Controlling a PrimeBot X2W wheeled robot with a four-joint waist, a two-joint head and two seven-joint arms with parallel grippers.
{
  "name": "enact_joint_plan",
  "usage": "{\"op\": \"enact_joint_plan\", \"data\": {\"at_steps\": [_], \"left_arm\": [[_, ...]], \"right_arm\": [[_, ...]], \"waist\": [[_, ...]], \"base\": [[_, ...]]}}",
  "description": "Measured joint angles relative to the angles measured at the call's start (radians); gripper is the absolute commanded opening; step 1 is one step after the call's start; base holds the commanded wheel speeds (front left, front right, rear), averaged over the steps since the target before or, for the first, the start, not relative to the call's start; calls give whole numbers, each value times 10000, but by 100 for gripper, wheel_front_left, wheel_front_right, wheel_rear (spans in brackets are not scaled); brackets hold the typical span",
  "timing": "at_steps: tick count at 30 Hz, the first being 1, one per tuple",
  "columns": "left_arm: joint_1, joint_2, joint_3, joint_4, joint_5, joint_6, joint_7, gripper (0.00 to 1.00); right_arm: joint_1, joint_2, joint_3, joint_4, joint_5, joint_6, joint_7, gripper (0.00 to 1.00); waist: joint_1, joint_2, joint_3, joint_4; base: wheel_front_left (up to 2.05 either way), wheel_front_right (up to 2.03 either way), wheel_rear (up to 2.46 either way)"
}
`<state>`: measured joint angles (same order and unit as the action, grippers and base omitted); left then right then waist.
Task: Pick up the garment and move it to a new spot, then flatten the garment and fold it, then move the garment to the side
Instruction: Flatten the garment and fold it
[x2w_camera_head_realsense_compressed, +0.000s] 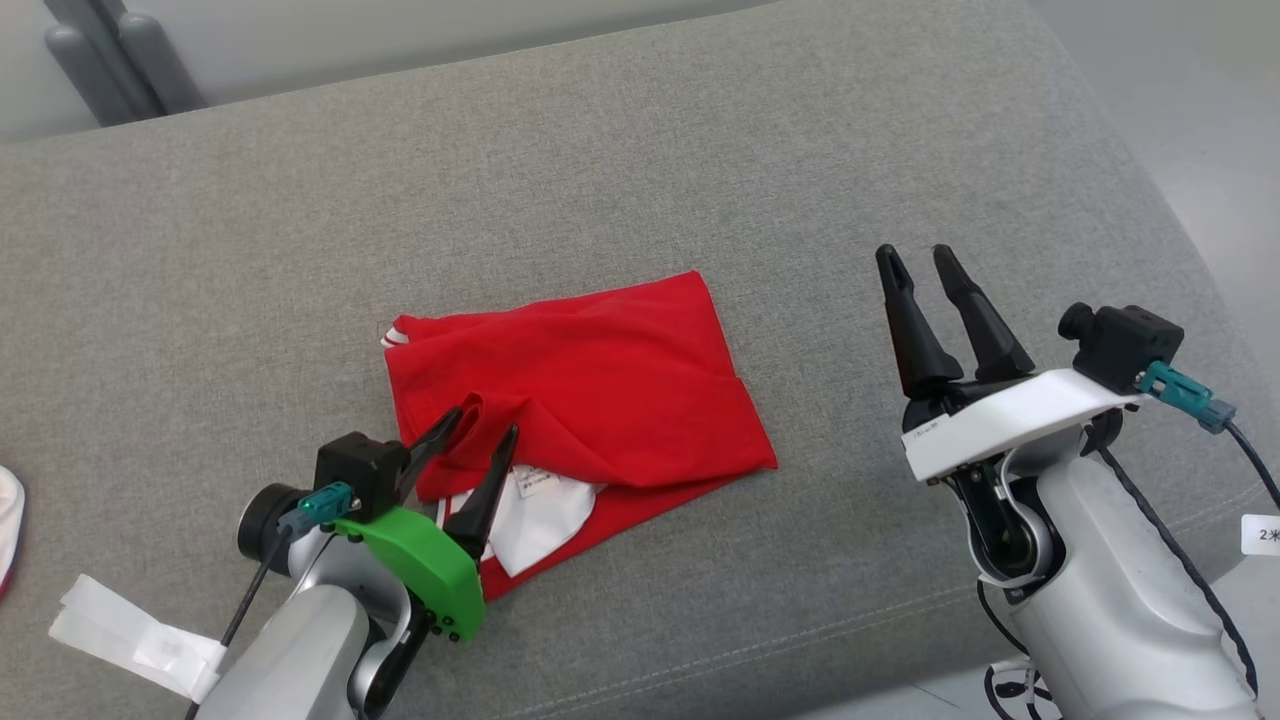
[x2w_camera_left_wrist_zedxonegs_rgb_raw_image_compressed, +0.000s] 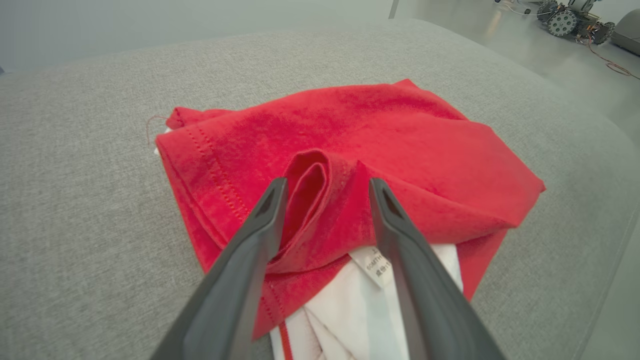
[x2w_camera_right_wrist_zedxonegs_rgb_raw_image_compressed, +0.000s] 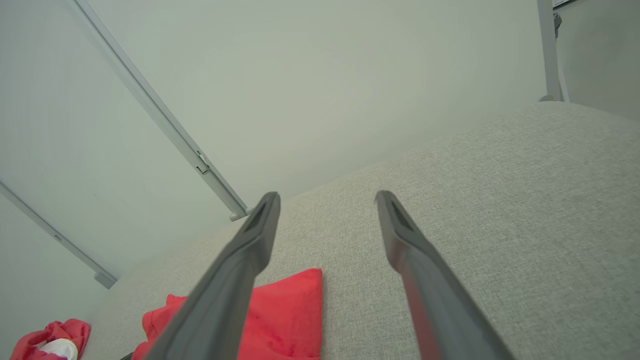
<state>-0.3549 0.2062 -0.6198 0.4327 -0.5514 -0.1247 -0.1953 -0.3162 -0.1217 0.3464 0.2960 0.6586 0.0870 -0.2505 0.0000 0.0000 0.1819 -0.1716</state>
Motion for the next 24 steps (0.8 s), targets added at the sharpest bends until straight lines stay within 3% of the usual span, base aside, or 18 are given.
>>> {"op": "enact_joint_plan", "data": {"at_steps": [24], "left_arm": [[-97, 244, -600, 370, 10, 0, -347, 77]], "right_arm": [[216, 113, -274, -142, -351, 86, 0, 100]], "waist": [[0, 0, -40, 164]], "base": [[0, 0, 0]]}}
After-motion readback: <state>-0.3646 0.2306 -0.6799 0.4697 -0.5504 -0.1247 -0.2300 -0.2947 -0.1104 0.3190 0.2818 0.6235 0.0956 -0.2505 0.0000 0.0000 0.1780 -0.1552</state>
